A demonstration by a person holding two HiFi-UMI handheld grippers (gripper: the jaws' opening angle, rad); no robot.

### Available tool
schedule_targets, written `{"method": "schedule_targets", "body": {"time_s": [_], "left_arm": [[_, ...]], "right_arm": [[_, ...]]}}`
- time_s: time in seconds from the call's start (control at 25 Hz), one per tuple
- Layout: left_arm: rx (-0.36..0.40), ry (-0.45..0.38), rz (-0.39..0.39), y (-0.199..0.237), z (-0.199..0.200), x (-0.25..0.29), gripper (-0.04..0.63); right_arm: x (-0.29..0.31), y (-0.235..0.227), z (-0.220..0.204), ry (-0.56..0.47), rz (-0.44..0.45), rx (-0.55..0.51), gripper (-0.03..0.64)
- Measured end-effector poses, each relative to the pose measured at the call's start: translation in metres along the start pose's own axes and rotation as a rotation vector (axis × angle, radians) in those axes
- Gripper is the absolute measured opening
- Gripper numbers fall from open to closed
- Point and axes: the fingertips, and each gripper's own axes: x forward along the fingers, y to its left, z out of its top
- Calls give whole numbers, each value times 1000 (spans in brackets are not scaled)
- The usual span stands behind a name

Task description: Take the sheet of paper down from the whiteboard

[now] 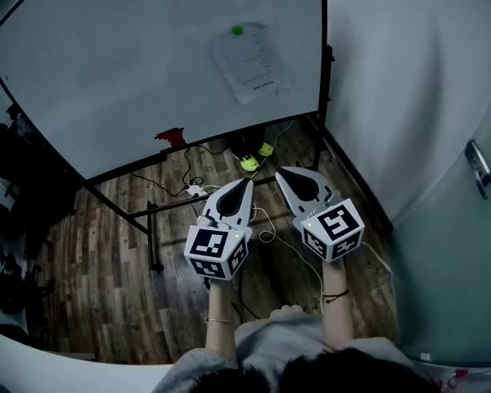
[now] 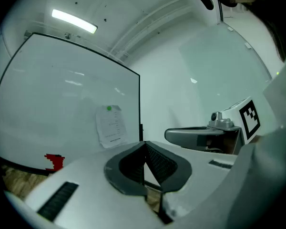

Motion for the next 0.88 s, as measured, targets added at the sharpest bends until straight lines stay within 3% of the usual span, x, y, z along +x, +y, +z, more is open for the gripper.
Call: {"method": "schedule_targets", "body": {"time_s": [0.52,0.88], "left_arm": [[0,7,-22,7,-5,4,5],[-46,34,-16,13,-23,4,5]], "right_arm": [[8,-2,-7,21,-23,-9,0],[8,-6,-16,43,-42,21,0]]}}
